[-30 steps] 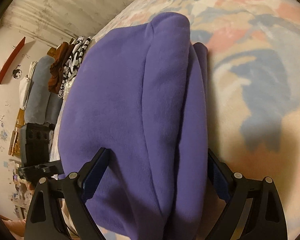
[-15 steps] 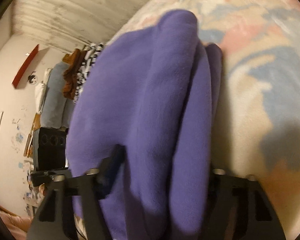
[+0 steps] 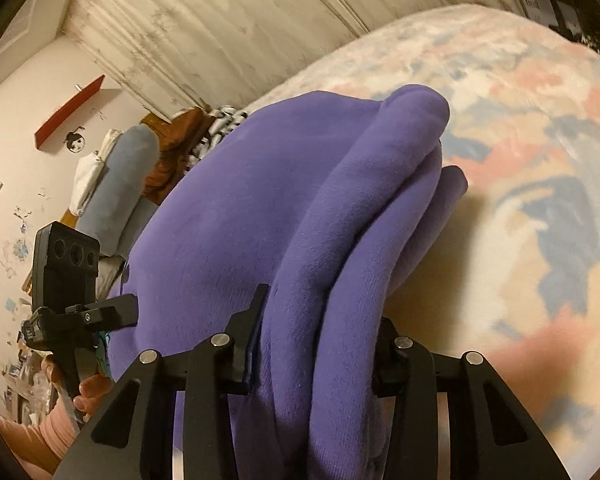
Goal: Fold large clothes
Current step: 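Grasp the folded hoodie bundle between both tools and lift it, then carry the hoodie with both tools onto the stack of folded clothes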
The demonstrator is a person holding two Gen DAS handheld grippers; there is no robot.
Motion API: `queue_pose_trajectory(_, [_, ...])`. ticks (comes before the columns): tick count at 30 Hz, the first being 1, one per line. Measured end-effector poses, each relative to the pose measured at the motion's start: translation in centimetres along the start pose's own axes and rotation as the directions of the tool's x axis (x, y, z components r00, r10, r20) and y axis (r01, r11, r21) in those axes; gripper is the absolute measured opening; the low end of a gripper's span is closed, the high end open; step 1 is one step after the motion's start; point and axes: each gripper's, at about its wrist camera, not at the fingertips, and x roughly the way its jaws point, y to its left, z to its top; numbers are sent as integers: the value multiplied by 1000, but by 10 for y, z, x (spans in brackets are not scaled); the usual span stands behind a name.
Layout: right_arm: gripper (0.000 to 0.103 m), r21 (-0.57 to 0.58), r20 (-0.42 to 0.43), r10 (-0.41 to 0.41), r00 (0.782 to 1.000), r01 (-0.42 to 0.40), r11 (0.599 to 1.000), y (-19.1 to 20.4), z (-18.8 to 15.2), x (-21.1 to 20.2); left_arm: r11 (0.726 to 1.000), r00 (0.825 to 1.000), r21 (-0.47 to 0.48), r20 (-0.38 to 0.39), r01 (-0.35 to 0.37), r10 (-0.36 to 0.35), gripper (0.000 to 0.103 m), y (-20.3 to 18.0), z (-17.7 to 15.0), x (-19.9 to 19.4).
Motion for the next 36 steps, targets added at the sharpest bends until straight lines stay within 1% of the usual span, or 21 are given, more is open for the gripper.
queue_pose_trajectory(4, [38,-26,39,21,999,-20,999,45,9,-8,1000,998,10,62,3,-3,95,-5,12,-57])
queue_pose_trajectory(7, [38,-51,68,37,997,-34,998,78,22,-8,1000,993,19,116,4,-7,95,-3,27,-107])
queue_pose_trajectory(8, [38,-63,82,46,996,-41,997,95,29,-5,1000,991,26,135,0,-4,95,-4,35,-122])
queue_pose_trajectory(9, [38,-71,90,52,995,-46,996,106,33,-5,999,989,33,150,-4,-1,95,1,41,-139])
queue_pose_trajectory(12, [38,-99,113,83,990,-72,992,148,56,9,997,978,68,207,-46,31,95,14,72,-197])
queue_pose_trajectory(14, [38,-120,128,112,985,-96,988,182,77,26,995,970,77,239,-69,49,95,23,93,-226])
queue_pose_trajectory(17, [38,-142,143,148,979,-128,982,228,109,57,990,951,95,299,-107,74,95,47,139,-279])
queue_pose_trajectory(19, [38,-163,159,174,972,-148,975,258,132,83,987,942,101,326,-122,83,95,67,169,-302])
queue_pose_trajectory(21, [38,-171,176,201,964,-171,970,287,157,113,983,932,119,351,-141,91,95,93,209,-330])
queue_pose_trajectory(22, [38,-175,182,211,960,-179,968,298,169,129,982,931,123,354,-143,91,95,105,225,-336])
queue_pose_trajectory(23, [38,-173,194,225,955,-193,966,311,183,149,980,929,132,360,-146,89,95,121,248,-347])
queue_pose_trajectory(24, [38,-178,197,230,953,-196,964,321,191,160,981,927,129,364,-144,88,95,137,268,-355])
queue_pose_trajectory(26, [38,-187,210,239,948,-201,962,339,212,195,979,923,130,372,-156,97,95,166,301,-366])
queue_pose_trajectory(27, [38,-184,206,245,947,-208,961,348,226,222,977,918,132,382,-170,108,95,184,320,-371])
queue_pose_trajectory(29, [38,-188,206,247,947,-210,960,361,244,262,975,912,128,393,-181,118,95,222,352,-375])
queue_pose_trajectory(31, [38,-185,203,241,949,-204,961,370,261,313,977,909,119,399,-179,118,95,263,379,-369])
queue_pose_trajectory(32, [38,-177,202,233,951,-199,964,370,267,341,978,910,113,397,-175,117,95,287,391,-362])
queue_pose_trajectory(34, [38,-158,182,215,959,-188,969,366,279,397,981,916,84,380,-176,132,95,332,406,-342])
queue_pose_trajectory(35, [38,-140,166,204,965,-181,973,361,281,425,980,921,72,360,-188,151,95,354,412,-330])
queue_pose_trajectory(36, [38,-123,137,187,973,-170,978,349,283,459,973,924,38,323,-227,203,95,383,418,-313])
